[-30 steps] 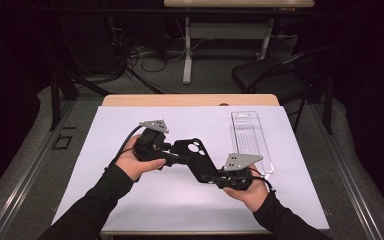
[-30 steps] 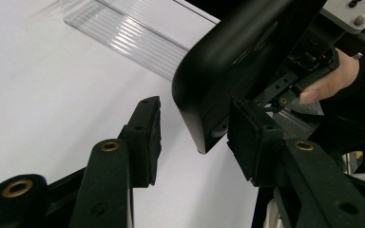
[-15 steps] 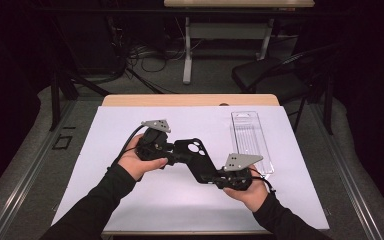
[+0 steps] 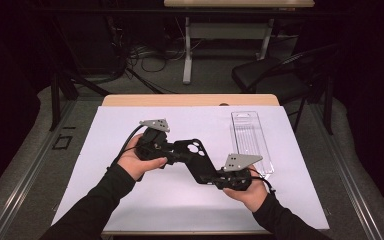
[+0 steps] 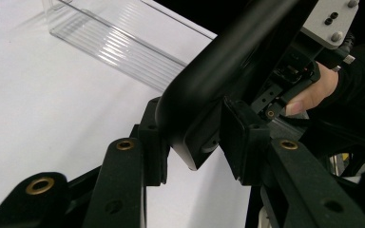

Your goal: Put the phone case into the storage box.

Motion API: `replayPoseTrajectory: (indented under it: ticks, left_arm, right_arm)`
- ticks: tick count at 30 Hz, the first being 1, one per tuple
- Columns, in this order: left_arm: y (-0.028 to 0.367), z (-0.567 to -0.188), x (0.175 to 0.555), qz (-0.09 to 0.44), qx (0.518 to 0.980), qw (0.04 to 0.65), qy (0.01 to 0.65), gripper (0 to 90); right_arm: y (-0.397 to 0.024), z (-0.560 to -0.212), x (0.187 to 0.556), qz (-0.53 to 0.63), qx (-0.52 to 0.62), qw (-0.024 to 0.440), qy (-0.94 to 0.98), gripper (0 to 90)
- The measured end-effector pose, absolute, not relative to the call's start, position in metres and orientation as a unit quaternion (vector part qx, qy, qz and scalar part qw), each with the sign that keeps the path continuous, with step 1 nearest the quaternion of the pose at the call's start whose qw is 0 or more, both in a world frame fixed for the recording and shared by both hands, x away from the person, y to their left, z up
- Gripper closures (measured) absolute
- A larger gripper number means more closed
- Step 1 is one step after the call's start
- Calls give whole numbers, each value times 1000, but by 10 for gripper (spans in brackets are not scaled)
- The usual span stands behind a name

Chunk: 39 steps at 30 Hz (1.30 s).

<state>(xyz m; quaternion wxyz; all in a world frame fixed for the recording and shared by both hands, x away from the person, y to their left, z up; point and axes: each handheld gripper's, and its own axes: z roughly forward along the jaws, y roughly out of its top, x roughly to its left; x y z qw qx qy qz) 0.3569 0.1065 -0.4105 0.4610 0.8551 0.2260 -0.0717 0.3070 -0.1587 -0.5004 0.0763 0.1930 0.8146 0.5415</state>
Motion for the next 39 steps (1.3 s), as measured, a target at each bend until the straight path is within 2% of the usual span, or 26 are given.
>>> replayPoseTrajectory:
  ticks: [39]
  left_arm:
    - [109,-416,358,-93,848,470,228,723]
  right_arm:
    - [-160,-505,310,544,192,66,814,886]
